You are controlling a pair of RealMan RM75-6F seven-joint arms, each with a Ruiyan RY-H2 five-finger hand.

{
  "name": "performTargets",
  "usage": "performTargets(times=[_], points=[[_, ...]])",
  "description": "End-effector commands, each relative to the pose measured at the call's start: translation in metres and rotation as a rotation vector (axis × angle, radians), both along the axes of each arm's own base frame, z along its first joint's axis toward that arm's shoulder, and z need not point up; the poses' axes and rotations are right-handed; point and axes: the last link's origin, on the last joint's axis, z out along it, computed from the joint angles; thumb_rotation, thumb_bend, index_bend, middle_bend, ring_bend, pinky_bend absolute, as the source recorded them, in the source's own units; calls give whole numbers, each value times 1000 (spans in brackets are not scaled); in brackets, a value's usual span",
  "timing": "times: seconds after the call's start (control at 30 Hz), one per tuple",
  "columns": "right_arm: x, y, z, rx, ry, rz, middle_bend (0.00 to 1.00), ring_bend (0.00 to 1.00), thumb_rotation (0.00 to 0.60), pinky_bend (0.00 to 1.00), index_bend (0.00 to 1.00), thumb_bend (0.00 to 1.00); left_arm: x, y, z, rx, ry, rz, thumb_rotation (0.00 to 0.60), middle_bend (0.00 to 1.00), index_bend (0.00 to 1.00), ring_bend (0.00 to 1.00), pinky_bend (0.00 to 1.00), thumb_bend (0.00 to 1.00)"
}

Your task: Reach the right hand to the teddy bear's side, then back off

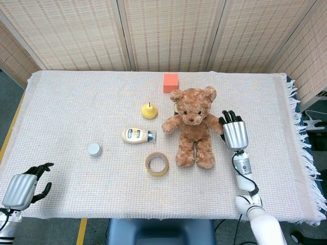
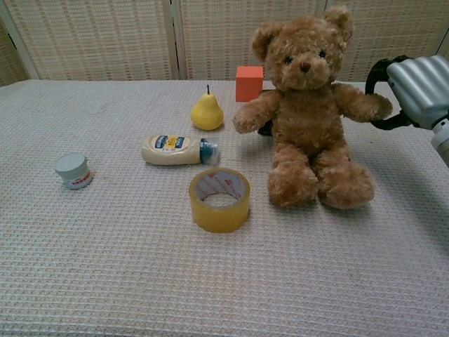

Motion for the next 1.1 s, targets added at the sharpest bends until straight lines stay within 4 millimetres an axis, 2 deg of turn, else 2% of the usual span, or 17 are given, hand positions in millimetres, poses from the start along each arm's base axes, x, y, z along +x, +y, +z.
performTargets(times=[0.03, 0.13, 0.47, 0.87, 1.1], points=[[9, -5, 6, -33, -2, 31, 299, 270, 600, 540, 564, 183, 1, 0, 0, 1, -1, -3, 600, 344, 237, 339, 624, 402], [9, -5, 6, -32, -3, 30, 299, 270, 600, 540, 564, 182, 1, 0, 0, 0, -1, -2, 600, 344, 236, 338, 624, 402], [-9, 3, -8, 51, 24, -37, 299, 270, 600, 540, 564, 182, 0, -1, 1, 0, 1, -1, 600, 344, 237, 338, 624, 402], [3, -8, 11, -35, 4, 9, 299, 270, 600, 541, 564, 182, 1, -1, 0, -5, 2, -2, 600, 344, 237, 338, 624, 403], [-6, -3, 2, 12, 9, -25, 299, 270, 600, 541, 564, 182, 1, -1, 0, -7, 3, -1, 600, 344, 237, 339, 624, 402]])
